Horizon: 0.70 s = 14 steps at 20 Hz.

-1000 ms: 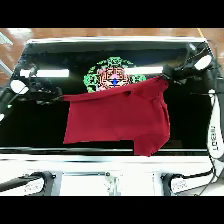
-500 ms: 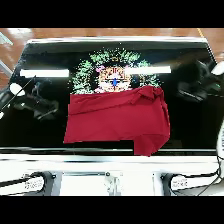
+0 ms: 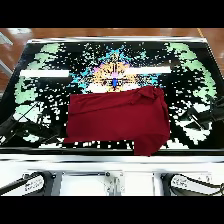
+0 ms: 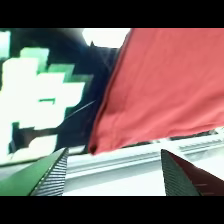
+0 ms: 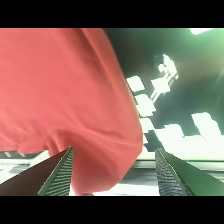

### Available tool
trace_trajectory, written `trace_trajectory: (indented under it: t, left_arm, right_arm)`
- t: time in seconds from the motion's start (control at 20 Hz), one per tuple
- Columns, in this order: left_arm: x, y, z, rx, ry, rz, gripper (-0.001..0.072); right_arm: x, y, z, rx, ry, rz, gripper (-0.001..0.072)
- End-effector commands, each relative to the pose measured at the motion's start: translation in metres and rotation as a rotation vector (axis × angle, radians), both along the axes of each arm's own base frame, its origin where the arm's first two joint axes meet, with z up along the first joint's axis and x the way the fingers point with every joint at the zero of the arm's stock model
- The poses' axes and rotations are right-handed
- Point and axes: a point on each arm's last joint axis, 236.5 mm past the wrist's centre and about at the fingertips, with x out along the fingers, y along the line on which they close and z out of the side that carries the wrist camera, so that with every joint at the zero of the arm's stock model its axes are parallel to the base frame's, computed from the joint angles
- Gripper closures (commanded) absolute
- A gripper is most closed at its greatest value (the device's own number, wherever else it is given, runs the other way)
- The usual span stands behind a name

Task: Fold the shirts.

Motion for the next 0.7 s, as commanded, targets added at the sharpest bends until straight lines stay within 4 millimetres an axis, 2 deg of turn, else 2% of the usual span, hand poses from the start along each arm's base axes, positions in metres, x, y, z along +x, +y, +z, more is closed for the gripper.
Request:
trace_trajectory:
  t: [0.0,0.1,0.25,0.3,0.35,0.4,0.5,0.55,0.65]
  left_arm:
    - [0.014,-0.007,-0.005,-0.023,-0.070,0.062,0.0054]
    - [0.022,-0.012,-0.008,-0.013,-0.094,0.064,0.0058]
    - [0.015,-0.033,-0.018,-0.025,-0.062,0.011,0.0070]
    - [0.012,-0.038,-0.021,-0.028,-0.048,-0.008,0.0174]
    - [0.010,-0.041,-0.023,-0.027,-0.035,-0.010,0.0406]
    - [0.010,-0.042,-0.023,-0.027,-0.035,-0.008,0.0561]
    - [0.014,-0.043,-0.019,-0.039,-0.045,0.006,0.0664]
    - [0.015,-0.044,-0.017,-0.041,-0.052,0.010,0.0664]
    - [0.017,-0.044,-0.012,-0.042,-0.071,0.011,0.0665]
  right_arm:
    - [-0.005,0.006,-0.003,0.032,-0.003,-0.016,0.0101]
    - [-0.005,0.007,-0.003,0.036,-0.006,-0.018,0.0101]
    - [-0.003,0.006,-0.003,0.031,-0.010,-0.021,0.0101]
    - [-0.003,0.006,-0.004,0.029,-0.011,-0.022,0.0101]
    - [-0.003,0.005,-0.004,0.026,-0.012,-0.022,0.0101]
    - [-0.004,0.004,-0.005,0.019,-0.009,-0.021,0.0101]
    - [-0.011,0.006,-0.012,0.020,0.010,-0.012,0.0097]
    - [-0.018,0.014,-0.017,0.048,0.014,0.016,0.0052]
    - [-0.030,0.031,-0.032,0.104,0.013,0.042,0.0030]
